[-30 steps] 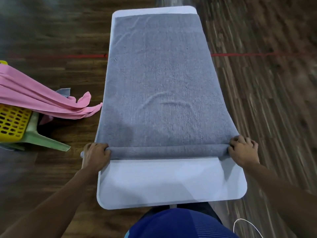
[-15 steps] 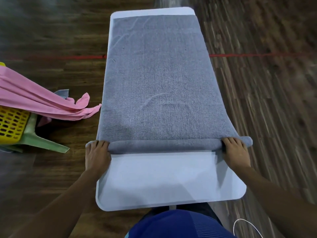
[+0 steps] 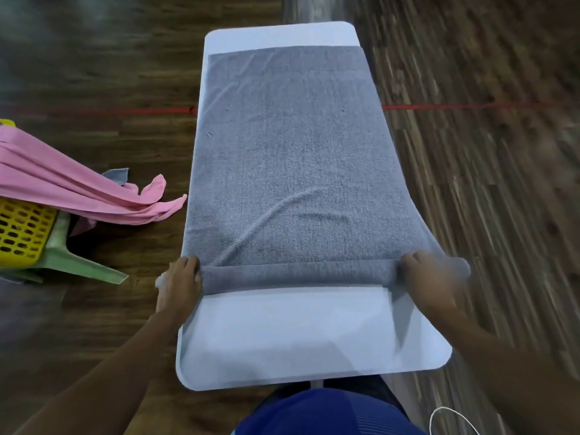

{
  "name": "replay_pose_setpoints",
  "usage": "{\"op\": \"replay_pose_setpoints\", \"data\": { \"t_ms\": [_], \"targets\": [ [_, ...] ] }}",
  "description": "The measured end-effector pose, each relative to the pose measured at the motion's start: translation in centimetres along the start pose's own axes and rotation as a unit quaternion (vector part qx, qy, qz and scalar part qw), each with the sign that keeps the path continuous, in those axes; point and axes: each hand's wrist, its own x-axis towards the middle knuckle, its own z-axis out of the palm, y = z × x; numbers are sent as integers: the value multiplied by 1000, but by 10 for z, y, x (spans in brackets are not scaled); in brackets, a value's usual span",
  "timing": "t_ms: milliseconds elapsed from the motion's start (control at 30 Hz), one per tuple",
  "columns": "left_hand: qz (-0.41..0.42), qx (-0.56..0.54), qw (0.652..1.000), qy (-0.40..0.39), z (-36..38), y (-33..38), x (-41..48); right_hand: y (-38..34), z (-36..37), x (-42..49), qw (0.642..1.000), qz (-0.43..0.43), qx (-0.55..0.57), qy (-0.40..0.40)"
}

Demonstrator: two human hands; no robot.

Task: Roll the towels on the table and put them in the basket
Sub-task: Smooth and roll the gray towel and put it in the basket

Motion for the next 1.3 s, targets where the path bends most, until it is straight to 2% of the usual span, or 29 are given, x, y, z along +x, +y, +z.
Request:
{"op": "replay_pose_setpoints", "data": {
  "t_ms": [67, 133, 233, 333, 400, 533, 567, 700, 767, 867, 967, 1033, 1133, 1300],
  "targets": [
    [35, -47, 998, -10, 4, 9, -8, -9, 3, -3, 1000, 1, -3, -22],
    [65, -40, 996, -40, 11, 13, -17, -18, 7, -8, 998, -1, -38, -45],
    [53, -14, 995, -81, 16, 15, -20, -22, 9, -7, 998, 3, -45, -42],
    [40, -7, 996, -82, 13, 14, -13, -19, 4, 1, 998, 7, -50, -23],
    [41, 8, 996, -82, 7, 16, -7, -21, -3, 6, 997, 2, -70, -40],
    [33, 40, 987, -151, -1, 19, -1, -20, -13, 12, 986, 41, -102, -129],
    [22, 38, 987, -154, 0, 17, -1, -18, -11, 12, 984, 49, -110, -129],
    [39, 54, 997, -32, 9, 11, -5, -14, -3, 6, 995, 12, -101, 9],
    [43, 39, 998, 6, 10, 16, -6, -18, -2, 7, 999, -6, -43, 27],
    [68, -3, 998, -10, 13, 24, -13, -26, 2, 4, 1000, -3, -4, -17],
    [97, 27, 991, -83, 15, 23, -17, -31, 10, 0, 997, -34, -34, -65],
    [91, 30, 990, -104, 14, 20, -12, -31, 13, 4, 997, -24, -40, -65],
    [85, 28, 992, -91, 8, 18, -1, -33, 5, 16, 995, 2, -62, -80],
    [49, 15, 983, -176, -1, 17, 9, -32, -10, 33, 978, 40, -81, -187]
  ]
}}
